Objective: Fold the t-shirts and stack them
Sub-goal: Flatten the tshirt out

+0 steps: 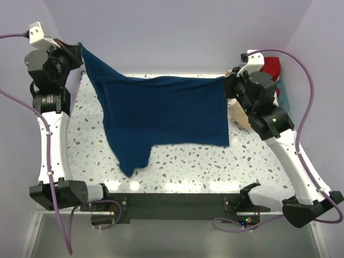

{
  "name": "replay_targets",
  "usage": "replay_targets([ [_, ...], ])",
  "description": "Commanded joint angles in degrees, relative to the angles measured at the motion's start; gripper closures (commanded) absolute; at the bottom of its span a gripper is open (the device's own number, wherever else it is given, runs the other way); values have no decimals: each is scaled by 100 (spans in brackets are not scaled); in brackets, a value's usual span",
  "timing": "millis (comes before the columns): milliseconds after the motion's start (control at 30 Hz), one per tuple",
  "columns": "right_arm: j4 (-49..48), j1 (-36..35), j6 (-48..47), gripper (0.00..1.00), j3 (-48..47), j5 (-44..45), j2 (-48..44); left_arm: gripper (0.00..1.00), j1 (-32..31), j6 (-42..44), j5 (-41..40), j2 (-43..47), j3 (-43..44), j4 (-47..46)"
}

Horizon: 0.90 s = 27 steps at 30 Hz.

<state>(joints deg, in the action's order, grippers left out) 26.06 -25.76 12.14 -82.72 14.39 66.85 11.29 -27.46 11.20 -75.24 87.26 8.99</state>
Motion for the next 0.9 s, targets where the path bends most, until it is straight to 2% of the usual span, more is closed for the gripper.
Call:
replay_targets([
  [0, -409, 27, -194, 100, -385, 213, -444, 100, 31, 91, 163, 467, 896, -173],
  [133, -339, 18, -291, 100, -272, 458, -909, 100, 31, 311, 207, 607, 1809, 470],
  [400, 56, 18, -528, 100, -455, 1021, -1964, 100, 40, 645, 154, 1152, 2883, 1094],
  [533, 66, 18, -590, 100, -517, 1215, -2439, 100, 40, 830, 31, 1143, 3752, 1438],
  [700, 39, 27, -634, 100, -640, 1030, -2230, 100, 49, 699, 119, 1065, 3755, 1133],
  [867, -338, 27, -739, 100, -378, 1513, -1283, 100, 40, 444, 435, 714, 2447, 438],
])
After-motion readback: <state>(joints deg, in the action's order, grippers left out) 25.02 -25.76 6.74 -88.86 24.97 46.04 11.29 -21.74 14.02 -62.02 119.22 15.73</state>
